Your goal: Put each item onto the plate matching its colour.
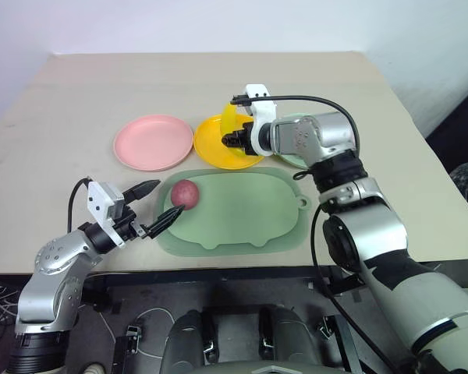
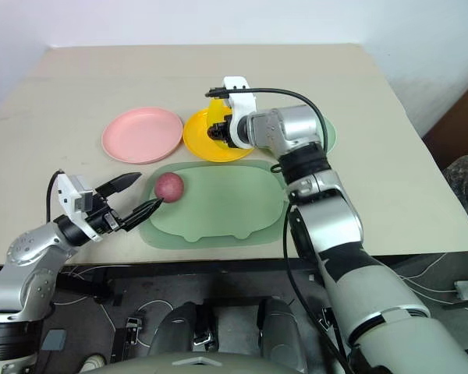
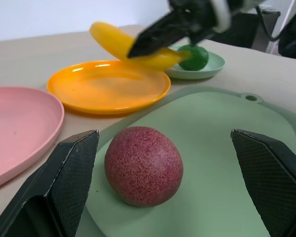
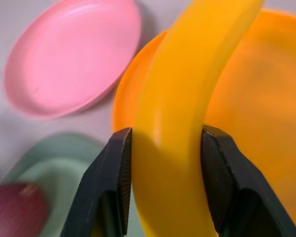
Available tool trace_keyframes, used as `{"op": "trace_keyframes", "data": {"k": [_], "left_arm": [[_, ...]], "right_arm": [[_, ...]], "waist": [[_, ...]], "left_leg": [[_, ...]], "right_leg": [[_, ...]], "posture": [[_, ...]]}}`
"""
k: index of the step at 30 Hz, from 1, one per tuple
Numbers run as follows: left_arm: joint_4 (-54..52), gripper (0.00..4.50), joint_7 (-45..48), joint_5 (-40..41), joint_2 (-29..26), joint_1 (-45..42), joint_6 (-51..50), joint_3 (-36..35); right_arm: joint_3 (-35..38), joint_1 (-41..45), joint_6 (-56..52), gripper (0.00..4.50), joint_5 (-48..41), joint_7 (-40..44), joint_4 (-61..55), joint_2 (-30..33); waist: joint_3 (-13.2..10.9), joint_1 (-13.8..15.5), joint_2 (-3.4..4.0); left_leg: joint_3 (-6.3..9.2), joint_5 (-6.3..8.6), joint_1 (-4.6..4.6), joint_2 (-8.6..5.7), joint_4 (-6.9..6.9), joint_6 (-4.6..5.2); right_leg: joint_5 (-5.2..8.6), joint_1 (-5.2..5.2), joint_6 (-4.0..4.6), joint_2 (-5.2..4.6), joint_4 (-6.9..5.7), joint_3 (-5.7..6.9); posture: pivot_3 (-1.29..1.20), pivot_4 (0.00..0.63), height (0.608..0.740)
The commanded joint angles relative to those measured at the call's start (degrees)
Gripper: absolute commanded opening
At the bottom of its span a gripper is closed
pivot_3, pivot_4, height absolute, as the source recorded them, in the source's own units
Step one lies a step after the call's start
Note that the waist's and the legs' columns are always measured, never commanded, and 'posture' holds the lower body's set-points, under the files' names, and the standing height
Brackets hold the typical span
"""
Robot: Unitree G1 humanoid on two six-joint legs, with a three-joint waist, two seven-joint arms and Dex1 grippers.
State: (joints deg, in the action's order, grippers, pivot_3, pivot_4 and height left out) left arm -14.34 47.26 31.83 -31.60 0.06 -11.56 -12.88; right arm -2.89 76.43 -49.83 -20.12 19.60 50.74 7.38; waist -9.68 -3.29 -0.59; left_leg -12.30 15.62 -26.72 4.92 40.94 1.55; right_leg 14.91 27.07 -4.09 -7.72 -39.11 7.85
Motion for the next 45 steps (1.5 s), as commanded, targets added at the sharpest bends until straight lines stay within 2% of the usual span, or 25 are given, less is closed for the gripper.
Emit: {"op": "trace_keyframes", "data": {"k": [1, 8, 16, 17, 20, 22, 29, 32, 37, 40, 45], "left_arm": [[-2.9, 4.5, -0.35, 0.13, 0.15, 1.35, 1.67, -1.58], [-4.12, 4.5, -0.74, 0.47, 0.18, 4.28, 2.35, -2.75], [-7.45, 4.5, -3.03, 0.84, 0.12, 5.48, 0.78, -2.82], [-7.94, 4.5, -3.59, 0.83, 0.11, 5.15, 0.28, -2.55], [-8.94, 4.5, -4.93, 1.02, 0.06, 4.04, -0.98, -2.07], [-9.34, 4.5, -5.6, 1.17, 0.05, 3.2, -1.86, -1.89], [-9.01, 4.5, -7.51, 0.8, 0.7, 0.56, -3.79, -0.81], [-7.85, 4.5, -7.59, 0.34, 0.82, -0.42, -3.82, -0.38], [-4.94, 4.5, -9.22, -1.54, 0.93, -2.69, -4.96, 1.11], [-3.1, 4.5, -8.68, -1.91, 1.1, -3.43, -4.9, 1.56], [1.07, 4.5, -8.17, -3.07, 2.65, -6.03, -4.41, 3.36]], "right_arm": [[1.64, 3.97, 8.08, 1.61, 2.9, 1.39, 9.14, -1.88], [3.42, 5.94, 15.8, 1.61, 6.36, 1.57, 18.72, -4.92], [5.17, 7.02, 17.42, 4.38, 8.24, 4.12, 19.06, -5.47], [5.27, 6.89, 17.05, 4.48, 8.14, 5.3, 17.96, -5.15], [4.81, 4.92, 15.82, 4.48, 7.89, 9.32, 12.56, -4.07], [4.37, 1.21, 14.22, 4.48, 7.13, 11.23, 4.6, -3.46], [-0.34, -23.2, 9.73, 4.48, 5.47, 12.78, -39.45, -1.04], [-0.62, -31.6, 12.11, 4.48, 4.3, 13.22, -51.82, -0.21], [-3.04, -42.1, 11.66, 4.48, 1.6, 17.39, -65.48, 4.2], [-4.58, -44.5, 10.94, 4.48, 1.37, 17.41, -69.28, 5.82], [-1.27, -48.52, 8.06, 4.48, -0.75, 15.29, -74.45, 8.25]], "waist": [[0.0, -0.14, 0.0], [-0.01, -0.73, 0.02], [-0.01, -0.68, 0.02], [-0.01, -0.68, 0.02], [-0.01, -0.62, 0.03], [-0.01, -0.6, 0.02], [0.01, -0.35, 0.0], [0.01, -0.29, 0.0], [0.02, -0.06, -0.01], [0.01, 0.05, -0.02], [0.02, 0.91, -0.04]], "left_leg": [[0.0, 0.0, -0.04, 0.0, 0.0, 0.0], [0.02, -0.01, -0.1, 0.02, 0.03, -0.02], [0.08, -0.01, -0.13, 0.03, 0.04, -0.03], [0.09, -0.01, -0.13, 0.03, 0.04, -0.03], [0.13, -0.01, -0.14, 0.03, 0.04, -0.03], [0.15, -0.01, -0.14, 0.03, 0.06, -0.03], [0.21, -0.01, -0.13, 0.03, 0.05, -0.03], [0.21, -0.02, -0.12, 0.03, 0.06, -0.04], [0.21, -0.02, 0.02, 0.02, 0.04, -0.07], [0.21, -0.02, 0.11, 0.02, 0.04, -0.07], [0.24, -0.02, 0.12, 0.02, 0.05, -0.06]], "right_leg": [[0.0, 0.03, 0.0, 0.0, 0.0, 0.0], [0.0, 0.1, 0.0, -0.01, -0.03, 0.0], [0.0, 0.13, 0.01, -0.01, -0.04, 0.0], [0.0, 0.13, 0.01, -0.01, -0.04, 0.0], [0.0, 0.14, 0.01, -0.02, -0.04, 0.0], [0.0, 0.13, 0.01, -0.02, -0.04, 0.0], [0.0, 0.1, 0.0, -0.03, -0.04, 0.01], [0.0, 0.1, 0.0, -0.02, -0.06, 0.01], [0.0, -0.03, 0.0, -0.02, -0.03, 0.0], [0.0, -0.1, 0.0, -0.02, -0.02, -0.01], [0.0, -0.13, 0.01, -0.02, -0.01, 0.0]], "posture": [[0.0, 0.15, 0.695], [0.0, 0.15, 0.695], [0.0, 0.15, 0.695], [0.0, 0.15, 0.695], [0.0, 0.15, 0.695], [0.0, 0.15, 0.695], [0.0, 0.15, 0.695], [0.0, 0.15, 0.695], [0.0, 0.15, 0.695], [0.0, 0.15, 0.695], [0.0, 0.15, 0.695]]}}
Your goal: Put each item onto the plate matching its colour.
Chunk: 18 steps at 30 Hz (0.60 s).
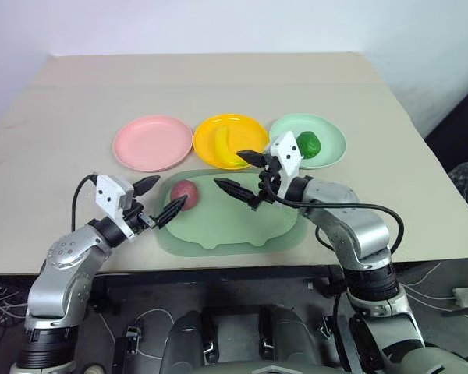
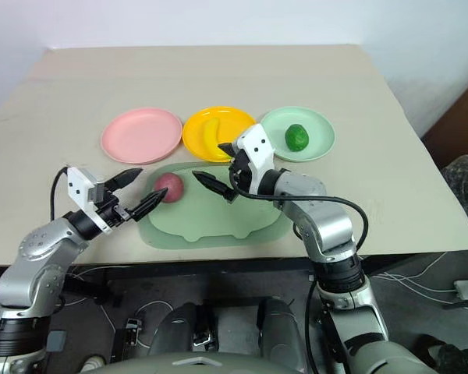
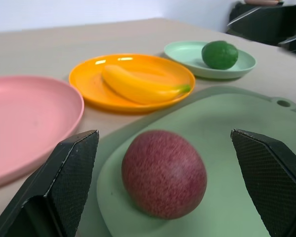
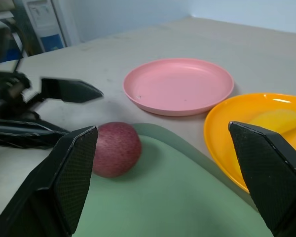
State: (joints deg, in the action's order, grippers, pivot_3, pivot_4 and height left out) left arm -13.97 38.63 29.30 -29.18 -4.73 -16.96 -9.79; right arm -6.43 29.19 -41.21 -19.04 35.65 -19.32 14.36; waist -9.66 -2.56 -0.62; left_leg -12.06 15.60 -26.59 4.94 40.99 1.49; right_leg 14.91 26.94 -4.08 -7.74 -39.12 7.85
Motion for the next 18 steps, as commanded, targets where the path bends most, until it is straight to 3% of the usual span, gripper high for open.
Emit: {"op": "trace_keyframes", "data": {"k": [1, 10, 18], "left_arm": [[1.18, 4.5, 0.83, -0.59, 0.32, -1.47, 1.22, 0.32], [6.34, 4.5, 2.66, -2.23, 2.98, -7.28, 1.5, 3.81], [9.84, 4.5, 2.53, -5.26, 3.43, -10.56, 0.14, 6.33]], "right_arm": [[2.38, -1.84, -0.55, 4.48, -2.06, -0.95, -4.85, 1.61], [5.4, -13.53, 1.68, 4.48, -6.99, 2.16, -11.35, 7.45], [3.27, -15.94, 5.14, 4.48, -4.69, 0.59, -10.13, 8.48]], "waist": [[0.0, 0.28, 0.0], [0.01, 1.36, -0.02], [0.01, 1.61, -0.03]], "left_leg": [[0.01, 0.0, 0.0, -0.01, 0.0, 0.0], [0.15, 0.01, 0.09, -0.03, 0.01, 0.03], [0.19, 0.01, 0.15, -0.04, 0.05, 0.06]], "right_leg": [[0.0, -0.01, 0.0, -0.01, 0.01, 0.0], [0.0, -0.19, 0.01, -0.01, 0.09, 0.07], [0.0, -0.28, 0.0, -0.01, 0.09, 0.08]], "posture": [[0.0, 0.15, 0.695], [0.0, 0.15, 0.695], [0.0, 0.15, 0.695]]}}
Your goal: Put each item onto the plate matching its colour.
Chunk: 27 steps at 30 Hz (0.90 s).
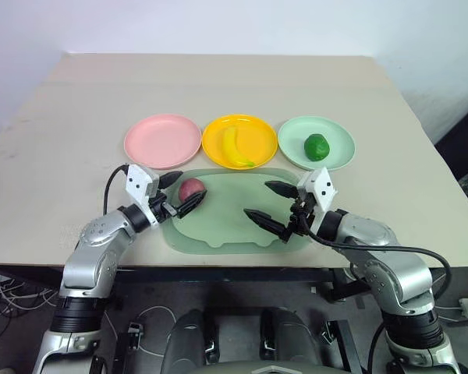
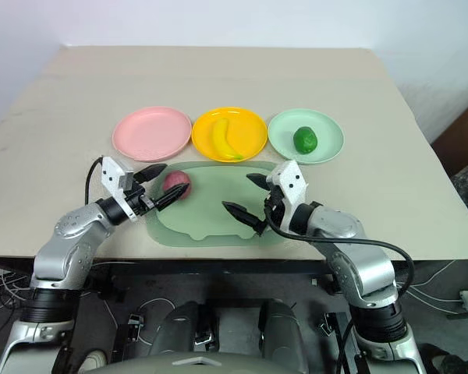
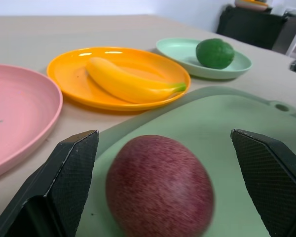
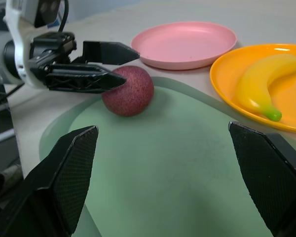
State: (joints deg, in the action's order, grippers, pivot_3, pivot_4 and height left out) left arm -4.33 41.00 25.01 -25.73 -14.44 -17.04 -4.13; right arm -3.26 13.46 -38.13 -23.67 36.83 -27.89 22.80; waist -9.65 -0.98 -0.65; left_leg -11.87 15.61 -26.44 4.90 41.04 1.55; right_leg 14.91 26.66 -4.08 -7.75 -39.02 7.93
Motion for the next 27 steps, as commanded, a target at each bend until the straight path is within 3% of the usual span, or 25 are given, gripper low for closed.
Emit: {"op": "trace_keyframes", "data": {"k": [1, 4, 7, 10, 19, 22, 27], "left_arm": [[0.37, 4.5, 0.37, -0.91, 0.08, -0.94, 0.18, 0.77], [2.48, 4.5, 0.7, -1.48, 0.67, -2.42, 0.05, 1.78], [4.07, 3.91, 0.64, -2.83, 0.74, -3.18, -0.04, 2.64], [5.51, 3.01, 1.18, -3.12, 0.67, -3.1, 0.54, 2.62], [2.8, 2.92, 0.08, -0.8, 0.05, -2.1, 2.35, -2.21], [1.11, 2.92, -2.11, 1.7, -0.68, -4.45, 0.36, -5.93], [6.47, 2.92, -9.6, -1.57, -0.84, -11.26, 1.05, -8.8]], "right_arm": [[0.07, -0.34, 2.19, 4.48, -0.04, -0.7, -1.66, 0.11], [0.6, -0.73, 2.64, 4.48, 0.02, -0.85, -1.65, 0.82], [1.17, -0.48, 2.67, 4.5, -0.11, -0.93, -1.28, 1.46], [1.64, -0.01, 2.72, 4.5, -0.16, -1.13, -0.71, 1.76], [1.55, -0.62, 3.41, 4.5, -0.27, -1.17, -0.27, 2.25], [1.3, -0.93, 3.48, 4.5, -0.48, -1.21, -0.41, 2.12], [0.02, 0.38, 3.08, 4.5, -0.09, -1.47, 0.71, 1.5]], "waist": [[0.0, 0.04, 0.0], [-0.01, 0.15, -0.01], [0.0, 0.2, -0.01], [0.0, 0.22, -0.01], [0.0, 0.11, -0.02], [0.0, 0.11, -0.02], [-0.01, 0.46, -0.04]], "left_leg": [[0.0, 0.0, 0.0, -0.01, 0.0, 0.01], [0.03, 0.0, 0.0, 0.0, 0.02, 0.01], [0.09, 0.01, 0.0, -0.01, 0.09, 0.03], [0.14, 0.02, 0.01, -0.01, 0.1, 0.04], [0.19, 0.02, 0.04, 0.0, 0.11, 0.04], [0.22, 0.02, 0.02, 0.02, 0.11, 0.04], [0.31, 0.03, 0.02, -0.02, 0.15, 0.07]], "right_leg": [[0.0, 0.0, 0.0, 0.0, 0.0, 0.0], [0.0, -0.01, 0.0, 0.0, 0.0, 0.03], [0.0, -0.08, 0.0, -0.01, 0.01, 0.06], [0.0, -0.12, 0.0, -0.01, 0.01, 0.09], [0.0, -0.17, 0.0, -0.01, 0.02, 0.11], [0.0, -0.16, 0.0, 0.0, 0.01, 0.13], [0.0, -0.27, -0.01, -0.05, 0.03, 0.2]], "posture": [[0.0, 0.15, 0.695], [0.0, 0.15, 0.695], [0.0, 0.15, 0.695], [0.0, 0.15, 0.695], [0.0, 0.15, 0.695], [0.0, 0.15, 0.695], [0.0, 0.15, 0.695]]}}
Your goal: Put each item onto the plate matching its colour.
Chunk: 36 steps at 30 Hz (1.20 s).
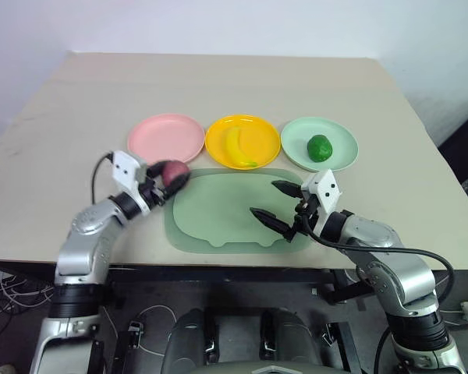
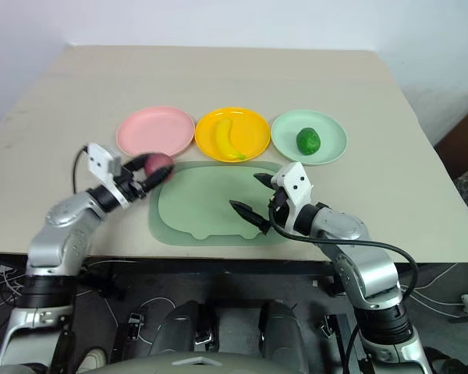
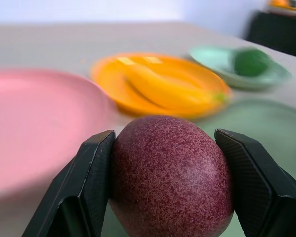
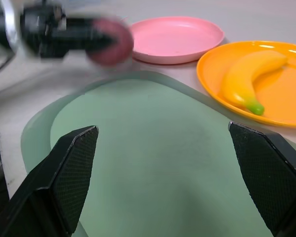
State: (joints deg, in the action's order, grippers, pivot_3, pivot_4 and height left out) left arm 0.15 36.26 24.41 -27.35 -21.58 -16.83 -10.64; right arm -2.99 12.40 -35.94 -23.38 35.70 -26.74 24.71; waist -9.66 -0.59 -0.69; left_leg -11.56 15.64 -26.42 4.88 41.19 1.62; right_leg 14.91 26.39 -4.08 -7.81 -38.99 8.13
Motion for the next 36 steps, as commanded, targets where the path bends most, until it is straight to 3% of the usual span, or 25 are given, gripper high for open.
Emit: {"op": "trace_keyframes", "data": {"k": [1, 6, 15, 20, 25, 32, 36], "left_arm": [[3.97, 2.92, -6.75, -1.7, 1.32, -5.89, 1.53, -2.84], [13.55, 2.92, -12.81, -3.54, 2.84, -14.36, 0.24, -3.41], [36.58, 2.92, -18.52, -15.0, 1.93, -24.16, 1.14, 2.9], [35.84, 2.92, -16.65, -13.99, 2.88, -23.87, 1.27, 2.39], [32.41, 4.45, -16.53, -12.89, 2.79, -22.54, -0.42, 1.22], [18.49, 4.48, -13.63, -10.52, 1.72, -16.79, -2.31, 0.28], [12.79, 4.48, -11.0, -9.95, 0.73, -12.15, 2.83, -1.09]], "right_arm": [[-0.46, 1.78, 0.82, 4.5, -0.35, -0.39, -0.2, -0.56], [-1.15, 2.94, 1.16, 4.5, 0.19, -0.37, 1.52, -0.72], [-1.84, 5.56, 1.84, 4.5, 1.91, -1.06, 4.53, -1.24], [-1.96, 5.42, 1.67, 4.5, 2.36, -1.65, 4.85, -1.37], [-2.11, 4.8, 1.65, 4.5, 2.71, -2.21, 4.43, -1.39], [-1.38, 3.66, 2.37, 4.5, 2.47, -1.97, 4.77, -1.27], [-1.89, 1.59, 3.37, 4.5, 2.87, -2.55, 3.98, -1.66]], "waist": [[0.01, 0.09, -0.02], [0.01, -0.12, -0.05], [-0.01, -0.32, -0.08], [-0.01, -0.23, -0.12], [-0.02, -0.31, -0.12], [-0.02, -0.38, -0.12], [-0.02, -0.38, -0.12]], "left_leg": [[0.02, 0.0, 0.0, -0.01, 0.03, 0.01], [0.04, 0.0, -0.01, -0.08, 0.05, 0.02], [-0.01, -0.01, -0.01, -0.09, 0.03, 0.01], [0.01, -0.02, -0.02, -0.07, 0.06, -0.01], [0.01, -0.02, -0.02, -0.07, 0.06, -0.01], [0.01, -0.02, -0.03, -0.07, 0.06, -0.01], [0.02, -0.02, -0.01, -0.06, 0.06, -0.02]], "right_leg": [[0.0, -0.03, 0.0, 0.0, 0.0, 0.02], [0.0, -0.05, -0.02, 0.03, 0.0, 0.05], [0.01, -0.02, -0.05, 0.07, -0.03, 0.07], [0.01, -0.03, -0.04, 0.06, -0.06, 0.08], [0.01, -0.02, -0.04, 0.06, -0.07, 0.08], [0.01, -0.01, -0.04, 0.06, -0.08, 0.07], [0.01, -0.02, -0.04, 0.06, -0.09, 0.07]], "posture": [[0.0, 0.15, 0.695], [0.0, 0.15, 0.695], [0.0, 0.15, 0.695], [0.0, 0.15, 0.695], [0.0, 0.15, 0.695], [0.0, 0.15, 0.695], [0.0, 0.15, 0.695]]}}
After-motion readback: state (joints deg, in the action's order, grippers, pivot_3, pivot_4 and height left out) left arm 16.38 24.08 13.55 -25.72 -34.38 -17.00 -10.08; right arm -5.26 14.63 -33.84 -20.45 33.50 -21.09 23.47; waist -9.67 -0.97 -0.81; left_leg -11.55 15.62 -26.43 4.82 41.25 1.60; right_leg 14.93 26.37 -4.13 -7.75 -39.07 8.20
